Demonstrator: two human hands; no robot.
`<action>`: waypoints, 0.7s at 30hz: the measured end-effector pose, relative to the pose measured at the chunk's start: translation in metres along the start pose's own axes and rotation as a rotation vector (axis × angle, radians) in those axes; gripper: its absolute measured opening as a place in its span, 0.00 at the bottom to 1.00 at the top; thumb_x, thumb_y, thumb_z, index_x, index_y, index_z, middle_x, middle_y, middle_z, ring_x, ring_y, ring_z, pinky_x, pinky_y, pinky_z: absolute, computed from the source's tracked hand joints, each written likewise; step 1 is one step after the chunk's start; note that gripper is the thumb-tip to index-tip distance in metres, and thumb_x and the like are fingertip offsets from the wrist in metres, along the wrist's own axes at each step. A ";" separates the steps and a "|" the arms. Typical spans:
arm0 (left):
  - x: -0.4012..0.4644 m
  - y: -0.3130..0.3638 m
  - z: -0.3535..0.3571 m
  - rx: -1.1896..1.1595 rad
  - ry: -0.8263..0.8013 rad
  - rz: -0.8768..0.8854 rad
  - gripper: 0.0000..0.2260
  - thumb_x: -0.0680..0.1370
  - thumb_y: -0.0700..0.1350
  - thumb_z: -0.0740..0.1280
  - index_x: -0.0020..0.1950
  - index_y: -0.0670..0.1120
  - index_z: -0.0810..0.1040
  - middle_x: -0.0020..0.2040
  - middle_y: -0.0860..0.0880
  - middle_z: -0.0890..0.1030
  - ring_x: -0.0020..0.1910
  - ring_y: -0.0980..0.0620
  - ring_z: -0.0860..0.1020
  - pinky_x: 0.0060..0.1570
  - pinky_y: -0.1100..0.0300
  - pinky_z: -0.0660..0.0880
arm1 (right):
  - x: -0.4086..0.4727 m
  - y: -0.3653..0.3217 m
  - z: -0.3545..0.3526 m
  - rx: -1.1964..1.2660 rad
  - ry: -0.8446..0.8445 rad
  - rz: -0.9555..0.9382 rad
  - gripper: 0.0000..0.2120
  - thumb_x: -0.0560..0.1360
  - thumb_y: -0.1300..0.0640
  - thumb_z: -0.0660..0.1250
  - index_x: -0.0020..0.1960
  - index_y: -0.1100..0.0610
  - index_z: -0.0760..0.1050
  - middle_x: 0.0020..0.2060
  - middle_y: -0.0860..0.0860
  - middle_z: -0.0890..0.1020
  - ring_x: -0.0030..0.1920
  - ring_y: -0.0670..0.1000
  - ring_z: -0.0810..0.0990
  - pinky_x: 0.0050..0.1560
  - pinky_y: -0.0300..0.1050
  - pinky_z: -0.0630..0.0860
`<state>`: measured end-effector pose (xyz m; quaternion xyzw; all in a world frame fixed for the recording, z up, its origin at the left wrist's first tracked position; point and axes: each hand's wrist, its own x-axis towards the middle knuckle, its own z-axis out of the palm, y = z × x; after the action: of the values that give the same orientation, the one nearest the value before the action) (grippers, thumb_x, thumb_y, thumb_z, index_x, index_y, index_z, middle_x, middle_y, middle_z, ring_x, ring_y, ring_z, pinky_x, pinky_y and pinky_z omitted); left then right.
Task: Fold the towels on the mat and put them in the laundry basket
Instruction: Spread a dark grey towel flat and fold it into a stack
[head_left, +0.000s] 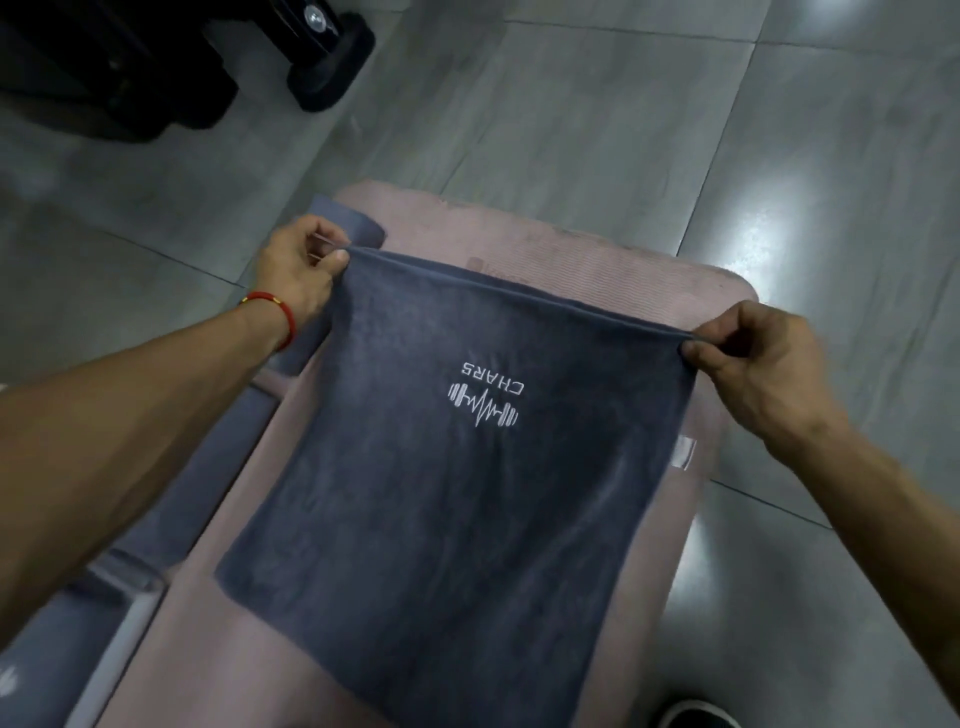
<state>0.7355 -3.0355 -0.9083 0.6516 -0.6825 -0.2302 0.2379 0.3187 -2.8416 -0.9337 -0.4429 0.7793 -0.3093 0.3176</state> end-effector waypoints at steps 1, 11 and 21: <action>-0.008 0.003 -0.015 -0.008 0.010 -0.007 0.12 0.76 0.37 0.68 0.46 0.55 0.78 0.39 0.49 0.77 0.37 0.53 0.75 0.45 0.59 0.75 | -0.006 -0.011 -0.007 0.002 -0.007 -0.031 0.08 0.74 0.58 0.76 0.39 0.51 0.79 0.38 0.46 0.84 0.41 0.51 0.83 0.48 0.53 0.81; -0.182 0.049 -0.210 -0.318 0.436 -0.240 0.11 0.78 0.31 0.67 0.46 0.46 0.82 0.40 0.45 0.82 0.40 0.49 0.79 0.43 0.58 0.82 | -0.061 -0.184 -0.089 0.067 -0.208 -0.507 0.10 0.77 0.61 0.72 0.43 0.47 0.76 0.42 0.43 0.84 0.44 0.43 0.83 0.42 0.39 0.78; -0.424 0.068 -0.352 -0.509 0.955 -0.362 0.09 0.81 0.32 0.64 0.46 0.44 0.79 0.44 0.45 0.81 0.44 0.50 0.80 0.44 0.60 0.83 | -0.144 -0.390 -0.039 0.375 -0.476 -0.974 0.13 0.78 0.64 0.70 0.46 0.45 0.77 0.42 0.45 0.83 0.42 0.42 0.80 0.47 0.38 0.80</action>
<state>0.9184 -2.6104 -0.6017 0.7121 -0.2997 -0.1045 0.6263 0.5402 -2.8681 -0.5808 -0.7443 0.3242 -0.4447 0.3784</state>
